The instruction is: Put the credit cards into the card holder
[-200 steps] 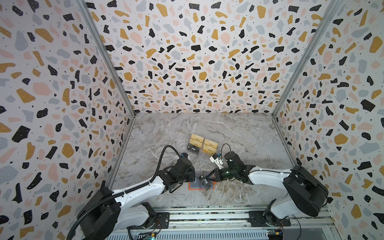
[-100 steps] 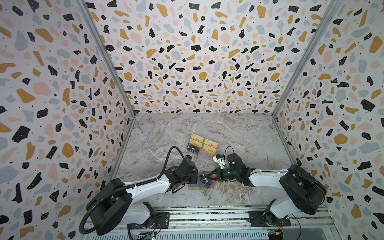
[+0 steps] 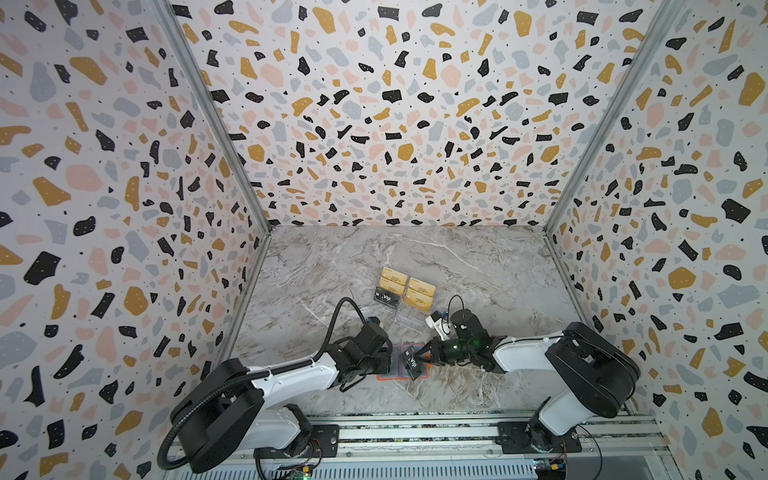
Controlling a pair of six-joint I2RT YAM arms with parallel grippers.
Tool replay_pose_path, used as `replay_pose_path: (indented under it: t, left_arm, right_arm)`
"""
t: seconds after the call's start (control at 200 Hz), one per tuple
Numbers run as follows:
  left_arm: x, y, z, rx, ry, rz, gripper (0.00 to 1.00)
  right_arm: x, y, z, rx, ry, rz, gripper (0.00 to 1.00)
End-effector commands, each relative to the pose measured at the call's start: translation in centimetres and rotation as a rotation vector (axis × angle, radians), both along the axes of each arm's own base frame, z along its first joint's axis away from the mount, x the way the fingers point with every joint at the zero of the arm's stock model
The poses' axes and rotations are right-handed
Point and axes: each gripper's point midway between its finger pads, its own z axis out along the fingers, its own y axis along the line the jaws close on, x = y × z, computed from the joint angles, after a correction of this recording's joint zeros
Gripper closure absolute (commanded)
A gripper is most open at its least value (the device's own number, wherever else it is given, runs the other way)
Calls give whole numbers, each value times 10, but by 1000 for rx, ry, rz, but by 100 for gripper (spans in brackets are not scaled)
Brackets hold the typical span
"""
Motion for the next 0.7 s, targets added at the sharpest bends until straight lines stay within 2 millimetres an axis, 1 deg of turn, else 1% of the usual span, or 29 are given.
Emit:
replay_pose_path:
  t: [0.0,0.245,0.48,0.691]
  left_arm:
    - [-3,5,-1,10,-5,6,95]
    - [-3,3,-1,-2,-7,5,95]
    - [-3,3,0,-8,-7,5,95]
    - [-3,2,0,-11,-8,3,95]
  right_arm:
    - [4,6,8,19,-23,0,100]
    - [5,9,12,30,-28,5,100]
    - [6,12,23,63,-57,3,100]
    - [6,14,19,61,-52,11,100]
